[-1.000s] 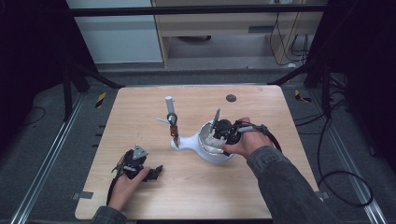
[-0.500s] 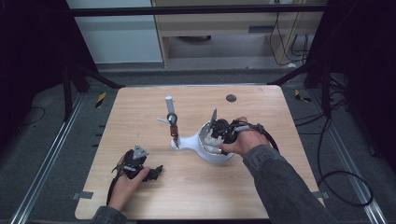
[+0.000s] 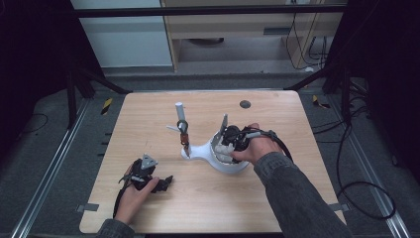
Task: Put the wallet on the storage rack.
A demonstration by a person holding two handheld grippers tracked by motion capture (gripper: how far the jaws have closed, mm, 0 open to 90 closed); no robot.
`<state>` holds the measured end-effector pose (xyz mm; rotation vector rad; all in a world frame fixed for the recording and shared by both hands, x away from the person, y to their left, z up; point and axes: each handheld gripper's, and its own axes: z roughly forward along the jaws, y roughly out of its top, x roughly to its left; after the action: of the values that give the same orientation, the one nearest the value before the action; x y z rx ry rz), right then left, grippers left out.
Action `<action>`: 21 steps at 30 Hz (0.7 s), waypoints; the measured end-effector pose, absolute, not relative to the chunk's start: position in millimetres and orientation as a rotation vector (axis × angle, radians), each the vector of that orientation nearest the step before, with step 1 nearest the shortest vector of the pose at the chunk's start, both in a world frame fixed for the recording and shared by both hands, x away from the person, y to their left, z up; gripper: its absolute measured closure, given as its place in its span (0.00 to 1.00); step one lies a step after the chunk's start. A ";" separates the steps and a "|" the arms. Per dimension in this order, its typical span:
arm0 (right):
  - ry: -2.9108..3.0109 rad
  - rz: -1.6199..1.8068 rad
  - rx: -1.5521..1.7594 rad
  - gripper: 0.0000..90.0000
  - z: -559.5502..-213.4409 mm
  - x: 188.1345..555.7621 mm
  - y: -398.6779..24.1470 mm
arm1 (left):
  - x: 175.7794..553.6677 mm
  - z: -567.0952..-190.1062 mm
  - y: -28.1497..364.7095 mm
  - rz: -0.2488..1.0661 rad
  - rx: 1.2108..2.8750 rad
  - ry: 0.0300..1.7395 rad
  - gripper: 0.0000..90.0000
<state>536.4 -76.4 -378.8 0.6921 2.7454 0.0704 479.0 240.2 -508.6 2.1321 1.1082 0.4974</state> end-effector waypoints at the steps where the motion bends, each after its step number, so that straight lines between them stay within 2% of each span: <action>1: 2.746 0.070 0.687 0.36 -379.2 537.1 -76.6 | 479.0 -508.7 240.1 0.498 2.131 1.108 0.01; 21: 2.747 0.066 0.705 0.36 -383.2 542.7 -70.3 | 479.0 -508.8 239.7 0.497 2.128 1.109 0.01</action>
<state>542.7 -70.3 -383.2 0.7049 2.7467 0.0658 479.0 239.7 -508.8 2.1281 1.1088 0.4967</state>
